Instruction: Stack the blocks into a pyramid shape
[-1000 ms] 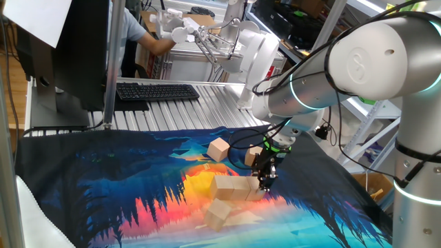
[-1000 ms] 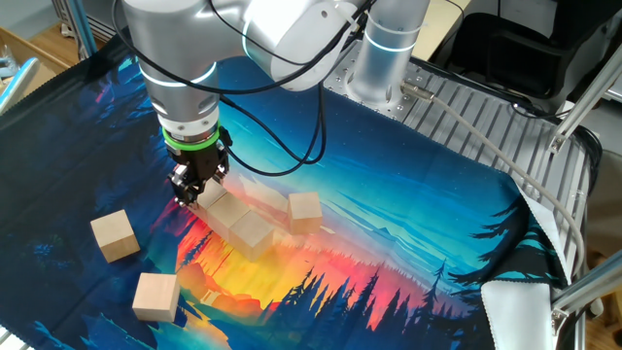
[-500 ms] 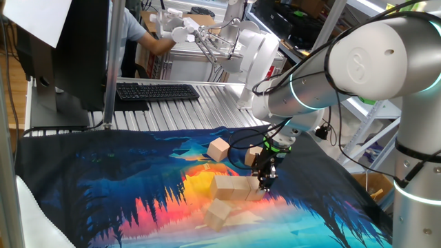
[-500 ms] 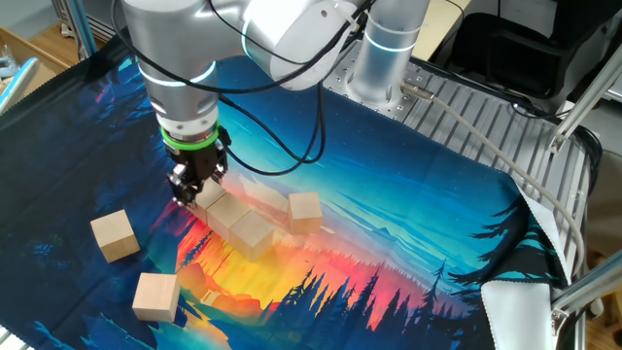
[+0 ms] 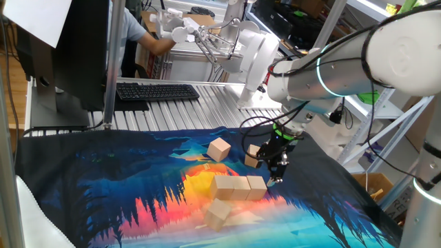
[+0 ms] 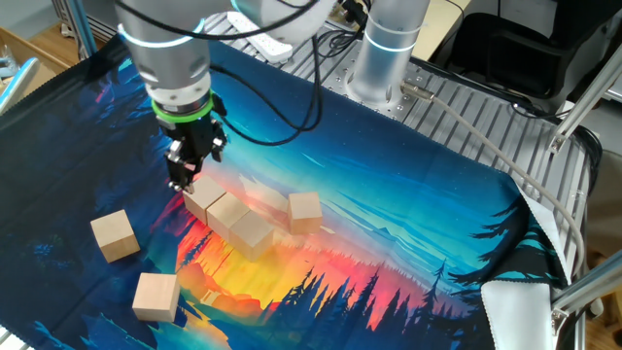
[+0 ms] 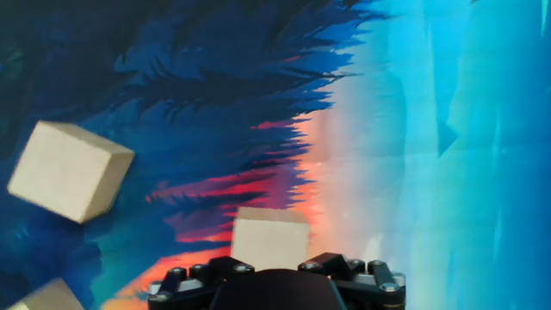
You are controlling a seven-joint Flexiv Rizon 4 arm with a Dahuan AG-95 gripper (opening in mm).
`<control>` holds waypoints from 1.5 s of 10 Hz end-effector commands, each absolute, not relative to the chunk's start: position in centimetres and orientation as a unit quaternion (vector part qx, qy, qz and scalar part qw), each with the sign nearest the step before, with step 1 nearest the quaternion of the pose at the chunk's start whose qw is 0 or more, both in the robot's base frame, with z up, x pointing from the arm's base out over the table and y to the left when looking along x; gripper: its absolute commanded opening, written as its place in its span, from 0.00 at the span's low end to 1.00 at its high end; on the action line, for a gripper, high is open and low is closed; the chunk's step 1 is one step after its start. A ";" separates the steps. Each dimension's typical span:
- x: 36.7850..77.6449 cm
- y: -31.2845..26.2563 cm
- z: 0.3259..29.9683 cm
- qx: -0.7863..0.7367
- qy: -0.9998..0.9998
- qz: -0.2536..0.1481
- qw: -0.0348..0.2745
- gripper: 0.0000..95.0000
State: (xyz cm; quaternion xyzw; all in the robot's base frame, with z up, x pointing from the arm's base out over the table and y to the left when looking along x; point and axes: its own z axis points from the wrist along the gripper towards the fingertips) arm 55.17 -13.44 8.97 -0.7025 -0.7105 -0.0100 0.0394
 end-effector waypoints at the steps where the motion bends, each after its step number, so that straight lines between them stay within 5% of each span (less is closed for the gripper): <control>1: 55.5 -13.6 8.7 -0.702 -0.711 -0.011 0.041 0.80; 10: 54.6 -12.9 7.6 -0.689 -0.724 -0.009 0.037 0.80; 11: 54.6 -13.0 7.6 -0.683 -0.730 -0.005 0.035 0.60; 15: 56.6 -13.7 8.4 -0.660 -0.750 -0.004 0.039 0.60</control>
